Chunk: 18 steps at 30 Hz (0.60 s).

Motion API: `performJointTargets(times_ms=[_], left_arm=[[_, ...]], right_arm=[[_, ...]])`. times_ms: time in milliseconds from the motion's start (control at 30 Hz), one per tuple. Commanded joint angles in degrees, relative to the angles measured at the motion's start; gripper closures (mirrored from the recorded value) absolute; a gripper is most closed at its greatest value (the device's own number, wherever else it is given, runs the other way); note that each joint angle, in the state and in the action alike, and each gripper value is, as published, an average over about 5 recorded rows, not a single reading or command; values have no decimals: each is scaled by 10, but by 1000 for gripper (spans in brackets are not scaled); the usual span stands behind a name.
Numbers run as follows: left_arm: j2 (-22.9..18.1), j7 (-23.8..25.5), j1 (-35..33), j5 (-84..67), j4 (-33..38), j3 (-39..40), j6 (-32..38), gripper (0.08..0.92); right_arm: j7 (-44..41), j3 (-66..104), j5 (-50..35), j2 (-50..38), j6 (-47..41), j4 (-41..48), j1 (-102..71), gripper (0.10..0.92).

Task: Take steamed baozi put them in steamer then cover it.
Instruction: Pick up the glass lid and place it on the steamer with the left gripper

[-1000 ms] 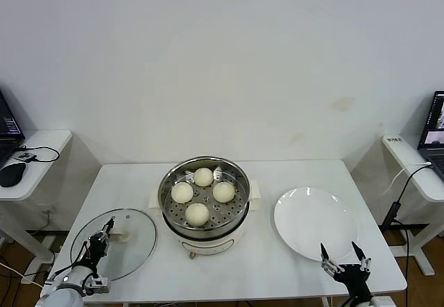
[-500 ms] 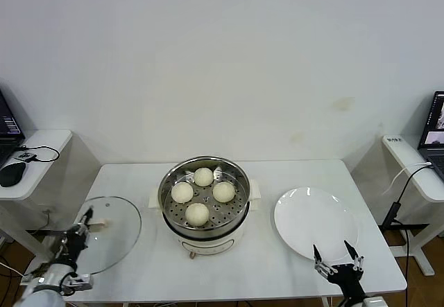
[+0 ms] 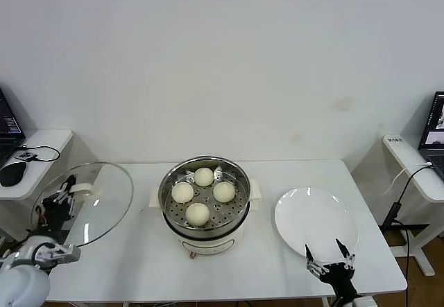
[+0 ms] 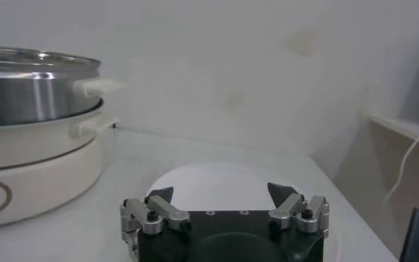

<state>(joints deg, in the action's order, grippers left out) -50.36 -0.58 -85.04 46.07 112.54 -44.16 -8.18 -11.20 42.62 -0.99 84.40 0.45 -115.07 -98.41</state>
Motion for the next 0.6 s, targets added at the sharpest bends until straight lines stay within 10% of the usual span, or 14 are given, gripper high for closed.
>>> performJointTargets(times_ms=[33,600], left_arm=[[95,30,127,-73,72,182,-129,848],[-65,174,349,157,21,407,-220,848]], right_arm=[[5,-11,61,21,6,16,14,203],[27,-49,161,60,18,51,34,203]])
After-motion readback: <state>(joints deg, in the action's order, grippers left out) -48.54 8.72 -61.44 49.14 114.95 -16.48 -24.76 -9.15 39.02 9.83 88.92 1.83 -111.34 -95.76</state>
